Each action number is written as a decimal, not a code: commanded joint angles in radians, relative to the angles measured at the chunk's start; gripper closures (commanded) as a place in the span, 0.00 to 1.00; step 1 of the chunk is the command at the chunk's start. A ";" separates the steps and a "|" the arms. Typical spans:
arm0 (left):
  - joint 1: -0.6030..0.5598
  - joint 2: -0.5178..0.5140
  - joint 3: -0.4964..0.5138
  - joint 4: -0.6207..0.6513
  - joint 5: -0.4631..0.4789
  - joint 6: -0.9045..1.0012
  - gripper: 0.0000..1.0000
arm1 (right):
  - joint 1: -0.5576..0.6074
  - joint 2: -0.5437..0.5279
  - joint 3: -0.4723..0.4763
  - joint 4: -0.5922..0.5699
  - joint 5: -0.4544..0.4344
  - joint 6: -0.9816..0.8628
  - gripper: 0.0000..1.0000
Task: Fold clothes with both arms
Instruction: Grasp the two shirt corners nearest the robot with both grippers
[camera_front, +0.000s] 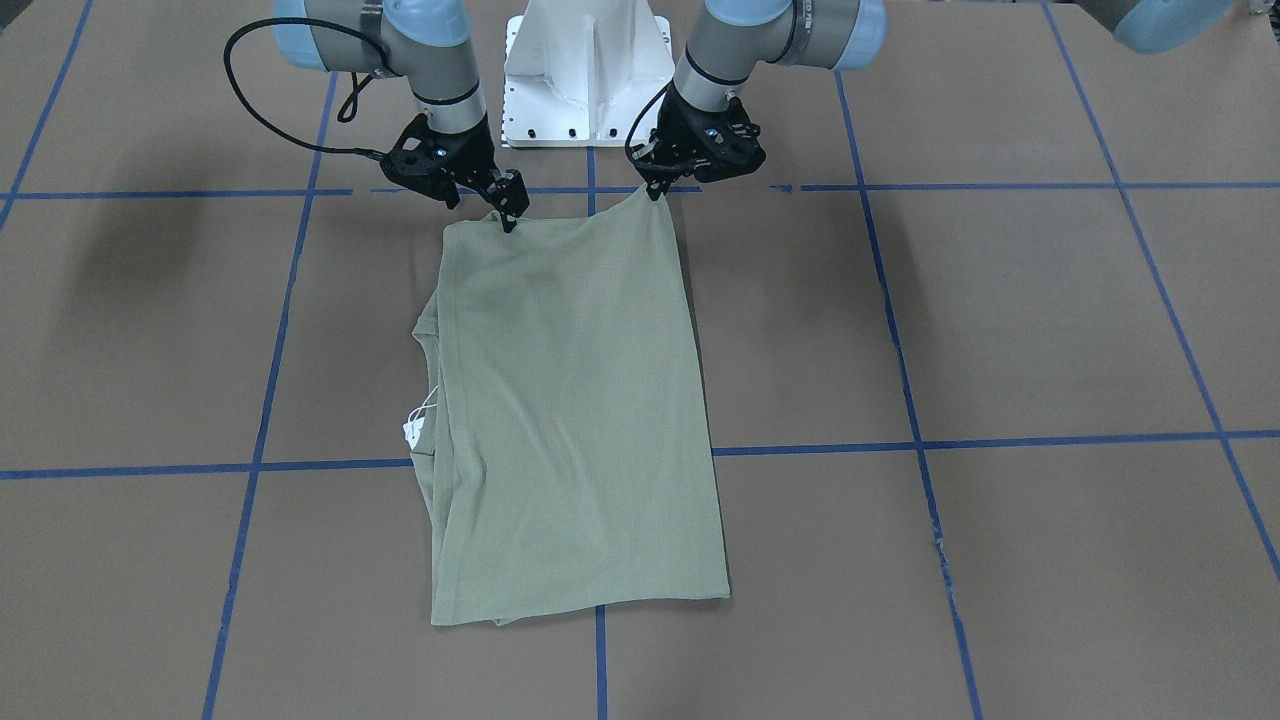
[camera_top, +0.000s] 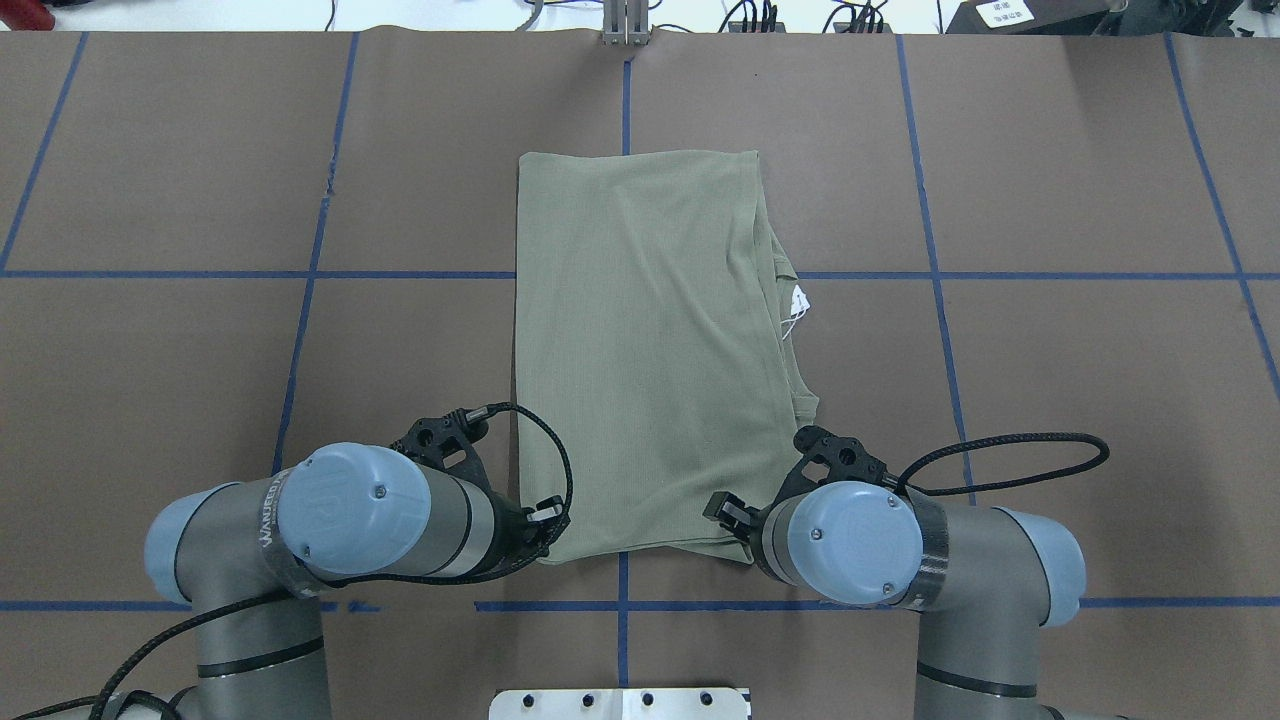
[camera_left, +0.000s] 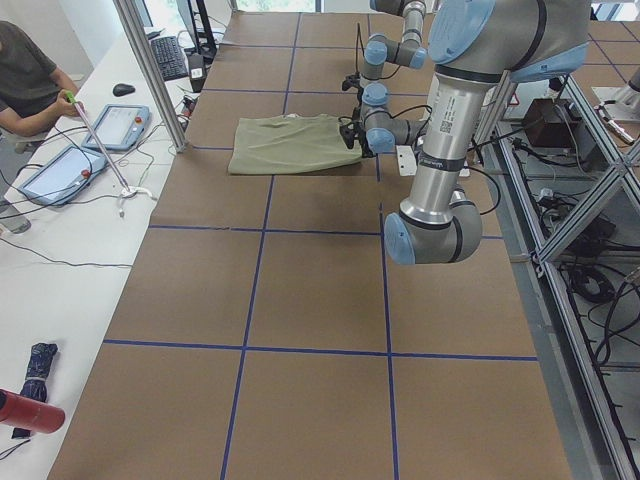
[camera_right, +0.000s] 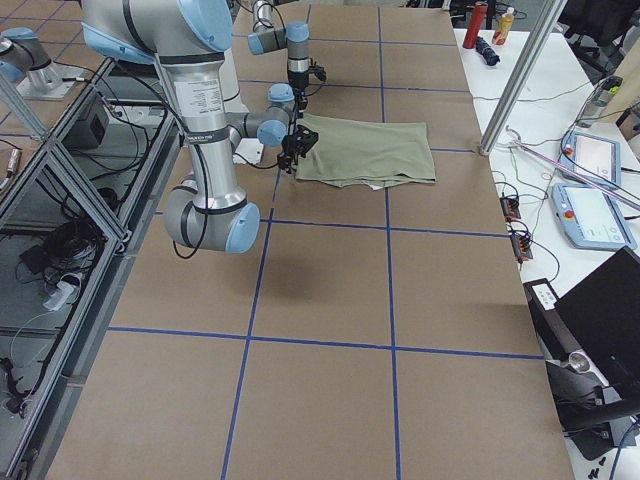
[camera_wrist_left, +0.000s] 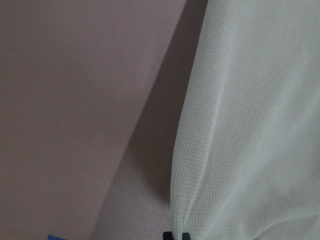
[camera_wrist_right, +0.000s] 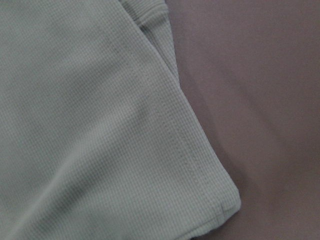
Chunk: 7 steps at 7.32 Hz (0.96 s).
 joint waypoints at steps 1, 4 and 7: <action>0.001 0.000 0.003 0.000 0.000 0.000 1.00 | -0.002 -0.003 -0.005 -0.006 -0.001 0.000 0.00; 0.001 -0.001 0.006 0.000 0.000 0.000 1.00 | -0.007 0.004 -0.018 -0.006 -0.008 -0.008 0.00; 0.001 0.000 0.006 0.000 0.000 0.000 1.00 | -0.009 0.005 -0.030 -0.003 -0.008 -0.008 0.00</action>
